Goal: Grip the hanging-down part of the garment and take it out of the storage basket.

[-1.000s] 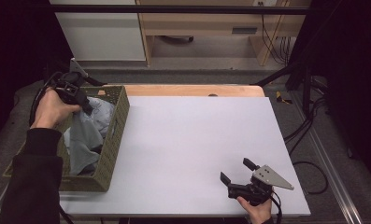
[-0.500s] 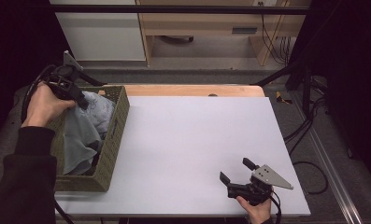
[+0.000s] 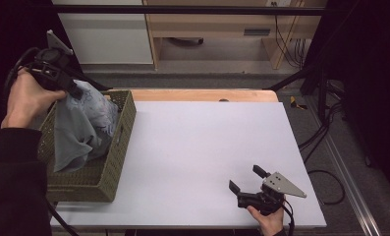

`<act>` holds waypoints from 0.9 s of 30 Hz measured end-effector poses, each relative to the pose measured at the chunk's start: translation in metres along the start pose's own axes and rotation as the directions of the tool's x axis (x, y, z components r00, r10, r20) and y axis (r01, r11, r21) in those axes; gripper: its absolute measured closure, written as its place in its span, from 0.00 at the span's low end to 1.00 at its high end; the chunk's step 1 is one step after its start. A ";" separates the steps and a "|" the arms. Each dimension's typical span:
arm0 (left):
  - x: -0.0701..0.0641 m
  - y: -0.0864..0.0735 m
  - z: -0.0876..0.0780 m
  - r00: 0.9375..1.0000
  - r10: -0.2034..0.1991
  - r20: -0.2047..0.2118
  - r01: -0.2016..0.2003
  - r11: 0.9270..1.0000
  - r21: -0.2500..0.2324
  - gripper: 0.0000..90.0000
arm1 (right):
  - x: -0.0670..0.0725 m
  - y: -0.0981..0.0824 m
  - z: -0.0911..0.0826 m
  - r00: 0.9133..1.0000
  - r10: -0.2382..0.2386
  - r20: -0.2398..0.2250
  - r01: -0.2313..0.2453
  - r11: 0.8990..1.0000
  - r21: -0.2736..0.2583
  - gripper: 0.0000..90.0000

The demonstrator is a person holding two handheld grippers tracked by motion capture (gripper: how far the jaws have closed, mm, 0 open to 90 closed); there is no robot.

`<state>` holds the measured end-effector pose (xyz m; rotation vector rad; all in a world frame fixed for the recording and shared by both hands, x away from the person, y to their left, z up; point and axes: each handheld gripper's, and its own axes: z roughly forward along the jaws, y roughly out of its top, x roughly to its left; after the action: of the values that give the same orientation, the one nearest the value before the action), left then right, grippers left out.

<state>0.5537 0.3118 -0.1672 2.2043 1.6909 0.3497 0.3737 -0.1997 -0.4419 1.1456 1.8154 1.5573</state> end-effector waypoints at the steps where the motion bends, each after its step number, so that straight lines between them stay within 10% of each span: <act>1: 0.000 0.000 0.000 1.000 0.000 0.000 0.000 1.000 0.000 0.92 | 0.000 0.000 0.000 1.000 -0.004 0.001 0.004 1.000 0.000 0.01; 15: -0.010 0.006 -0.052 0.999 0.024 -0.023 -0.026 0.996 -0.085 0.92 | 0.005 0.011 0.010 0.999 -0.007 -0.051 0.007 1.000 0.002 0.01; 27: -0.011 0.007 -0.058 0.999 0.026 -0.022 -0.028 0.996 -0.082 0.92 | 0.040 0.045 0.064 0.984 -0.044 -0.174 0.044 0.999 -0.005 0.02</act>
<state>0.5346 0.3062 -0.1114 2.1728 1.6290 0.4435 0.4156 -0.1309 -0.4077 0.9883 1.9371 1.6785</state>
